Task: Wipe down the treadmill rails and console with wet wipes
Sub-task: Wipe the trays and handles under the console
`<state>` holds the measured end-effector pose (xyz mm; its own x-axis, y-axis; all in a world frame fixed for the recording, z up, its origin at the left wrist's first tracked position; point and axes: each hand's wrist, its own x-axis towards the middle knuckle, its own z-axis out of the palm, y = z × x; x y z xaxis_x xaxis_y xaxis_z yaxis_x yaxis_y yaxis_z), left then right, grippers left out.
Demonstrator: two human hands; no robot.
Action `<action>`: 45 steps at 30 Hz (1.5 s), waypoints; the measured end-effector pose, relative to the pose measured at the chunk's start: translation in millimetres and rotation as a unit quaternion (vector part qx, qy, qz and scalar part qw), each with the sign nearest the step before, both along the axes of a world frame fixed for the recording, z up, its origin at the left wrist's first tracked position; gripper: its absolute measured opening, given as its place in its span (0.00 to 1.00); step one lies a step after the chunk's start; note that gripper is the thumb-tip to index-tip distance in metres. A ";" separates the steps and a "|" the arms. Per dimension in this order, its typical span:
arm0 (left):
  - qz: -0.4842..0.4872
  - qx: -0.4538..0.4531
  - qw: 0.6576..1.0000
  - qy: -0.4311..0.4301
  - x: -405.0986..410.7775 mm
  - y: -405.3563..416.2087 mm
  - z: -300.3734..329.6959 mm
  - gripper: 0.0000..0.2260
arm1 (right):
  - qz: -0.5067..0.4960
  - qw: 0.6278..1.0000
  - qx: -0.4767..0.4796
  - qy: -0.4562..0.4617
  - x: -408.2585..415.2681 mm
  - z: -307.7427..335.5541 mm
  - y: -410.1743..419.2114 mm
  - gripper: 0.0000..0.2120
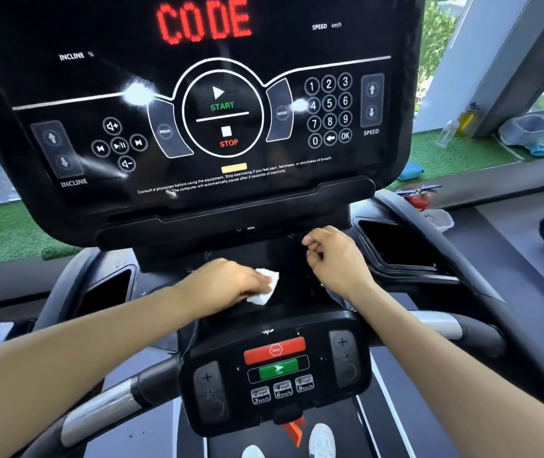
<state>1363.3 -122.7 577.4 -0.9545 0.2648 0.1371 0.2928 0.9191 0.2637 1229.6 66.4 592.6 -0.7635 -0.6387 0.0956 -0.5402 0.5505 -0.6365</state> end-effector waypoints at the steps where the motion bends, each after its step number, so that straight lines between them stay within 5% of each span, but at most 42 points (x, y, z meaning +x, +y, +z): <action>1: 0.006 -0.012 1.000 -0.013 2.4 -3.7 -1.3 0.13 | 0.010 1.000 0.003 -0.004 0.0 -0.1 -2.4 0.11; 6: 0.076 -0.037 0.985 -0.150 -28.6 23.2 2.9 0.22 | 0.018 0.999 0.029 -0.008 -1.3 0.1 -13.5 0.11; 8: 0.125 0.031 0.982 -0.137 -47.3 28.4 0.8 0.23 | 0.022 0.999 0.028 -0.004 -0.6 -1.6 -13.5 0.11; 13: 0.155 -0.024 0.983 -0.100 -53.1 19.0 1.7 0.04 | 0.032 0.999 0.024 0.013 0.4 -3.6 -10.2 0.12; 19: 0.210 -0.159 0.959 -0.101 -7.4 -25.3 -6.8 0.09 | 0.026 0.998 0.036 0.033 2.4 -2.9 -7.6 0.13; 22: 0.236 -0.133 0.959 -0.085 -13.6 -11.8 -4.7 0.11 | 0.032 0.998 0.038 0.032 3.3 -2.3 -8.5 0.13; 25: 0.208 -0.015 0.973 -0.097 -40.2 15.1 -0.7 0.09 | 0.038 0.998 0.049 0.033 2.6 -1.8 -7.6 0.13; 30: 0.146 -0.032 0.981 -0.128 -29.7 24.2 10.9 0.07 | 0.043 0.997 0.057 0.033 1.6 -2.2 -8.7 0.13; 33: 0.050 0.017 0.986 -0.157 7.6 16.3 15.7 0.17 | 0.036 0.997 0.058 0.027 -0.3 -4.5 -11.3 0.12; 37: 0.145 -0.012 0.979 -0.144 -13.1 3.9 8.9 0.16 | 0.040 0.998 0.052 0.018 -0.7 -6.9 -11.6 0.12; 39: 0.202 -0.039 0.969 -0.134 -32.3 0.3 9.4 0.04 | 0.043 0.998 0.049 0.013 -0.5 -6.5 -10.7 0.12; 42: 0.224 -0.084 0.961 -0.140 -40.8 3.8 4.5 0.12 | 0.044 0.998 0.053 0.012 -1.3 -6.4 -10.0 0.12; 45: 0.099 -0.153 0.968 -0.173 -11.4 25.0 17.1 0.08 | 0.047 0.998 0.051 0.013 -1.7 -7.3 -10.7 0.11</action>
